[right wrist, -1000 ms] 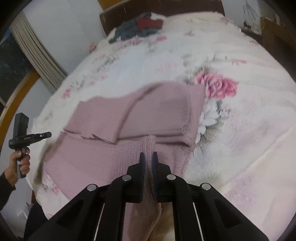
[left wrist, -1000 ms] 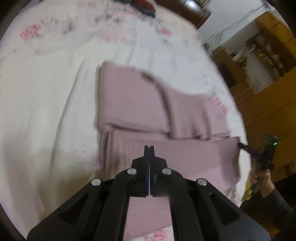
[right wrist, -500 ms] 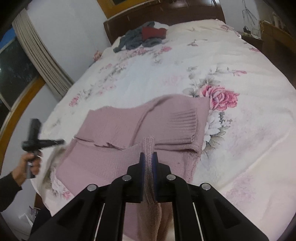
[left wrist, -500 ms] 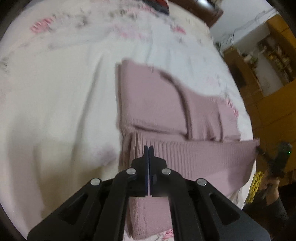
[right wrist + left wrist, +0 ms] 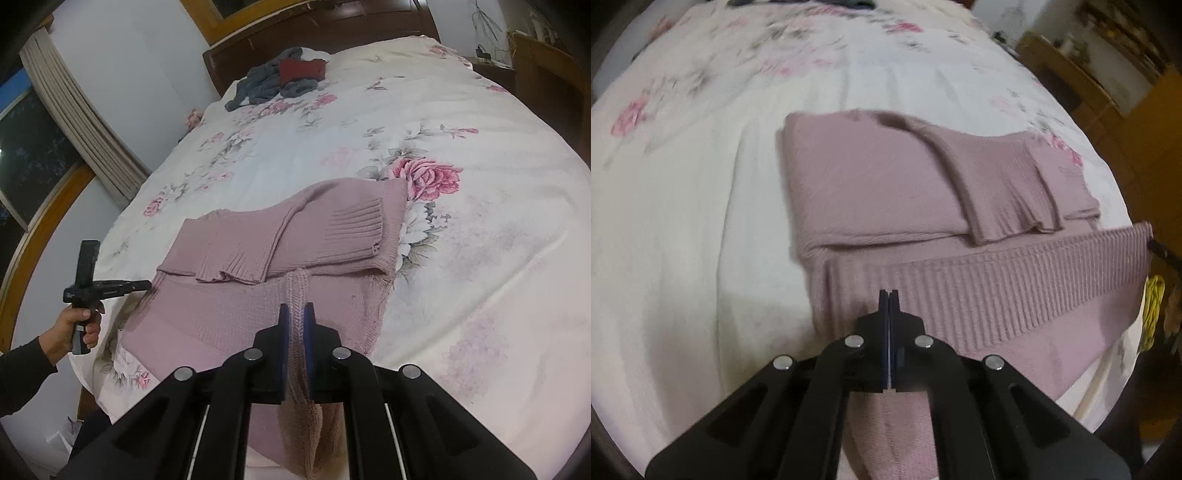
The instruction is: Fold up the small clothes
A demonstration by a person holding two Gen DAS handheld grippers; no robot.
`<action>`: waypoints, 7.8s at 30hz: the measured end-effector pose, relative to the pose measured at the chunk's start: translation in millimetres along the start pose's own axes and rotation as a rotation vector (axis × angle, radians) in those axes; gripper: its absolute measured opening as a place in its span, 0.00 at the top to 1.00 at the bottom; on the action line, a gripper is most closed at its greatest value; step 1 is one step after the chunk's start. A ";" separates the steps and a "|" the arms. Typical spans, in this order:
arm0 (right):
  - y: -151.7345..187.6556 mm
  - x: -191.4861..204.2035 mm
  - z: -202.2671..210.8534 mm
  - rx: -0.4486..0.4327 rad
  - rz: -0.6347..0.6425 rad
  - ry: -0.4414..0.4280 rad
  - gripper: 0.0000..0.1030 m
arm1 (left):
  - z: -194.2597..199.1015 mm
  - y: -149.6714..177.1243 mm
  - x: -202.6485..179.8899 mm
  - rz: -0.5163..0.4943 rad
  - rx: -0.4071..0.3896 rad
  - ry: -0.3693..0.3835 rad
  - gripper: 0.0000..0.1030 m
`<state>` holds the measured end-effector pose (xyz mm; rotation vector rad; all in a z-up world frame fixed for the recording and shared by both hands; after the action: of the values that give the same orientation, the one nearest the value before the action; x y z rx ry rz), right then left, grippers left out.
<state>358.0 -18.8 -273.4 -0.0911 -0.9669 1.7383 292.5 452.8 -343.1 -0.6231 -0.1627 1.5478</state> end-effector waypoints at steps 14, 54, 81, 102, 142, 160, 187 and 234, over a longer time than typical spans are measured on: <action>1.4 -4.6 -8.5 0.021 -0.016 0.004 0.93 | -17.5 -3.3 6.8 0.005 -0.018 -0.037 0.47; -178.3 -58.2 -126.0 -0.039 -0.030 0.190 0.93 | -10.5 -176.7 55.9 0.227 -0.249 0.104 0.94; -96.0 -113.7 -193.6 0.182 -0.194 0.180 0.97 | -129.0 -133.0 95.8 0.419 0.041 0.055 0.88; 13.7 -22.8 -92.7 0.261 -0.150 -0.063 0.74 | -20.1 5.3 9.9 0.263 0.037 0.321 0.52; 87.0 246.5 -186.1 0.195 0.835 0.108 0.50 | -91.5 -60.2 112.6 0.546 0.185 0.392 0.24; 129.5 299.7 -234.4 0.102 1.079 0.194 0.49 | -128.3 -95.8 109.7 0.524 0.197 0.416 0.25; 84.6 312.5 -220.8 -0.010 0.786 0.185 0.89 | -118.3 -122.2 108.6 0.531 0.172 0.360 0.76; -10.4 199.7 -42.7 -0.256 0.252 0.184 0.90 | -35.6 -225.7 -137.2 0.213 0.126 0.235 0.77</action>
<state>306.4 171.1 -217.9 -0.5504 -1.0714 1.7872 501.2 333.2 -228.2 -0.7342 0.1833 1.6599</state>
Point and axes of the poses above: each gripper's, at about its wrist camera, not at the fingertips, and z roughly against the way its jaws point, x to its left, y to its underside, the point moved 4 cm from there along -z, roughly the way its jaws point, and after that the axes turned 8 degrees about -x, right-handed, at the moved point
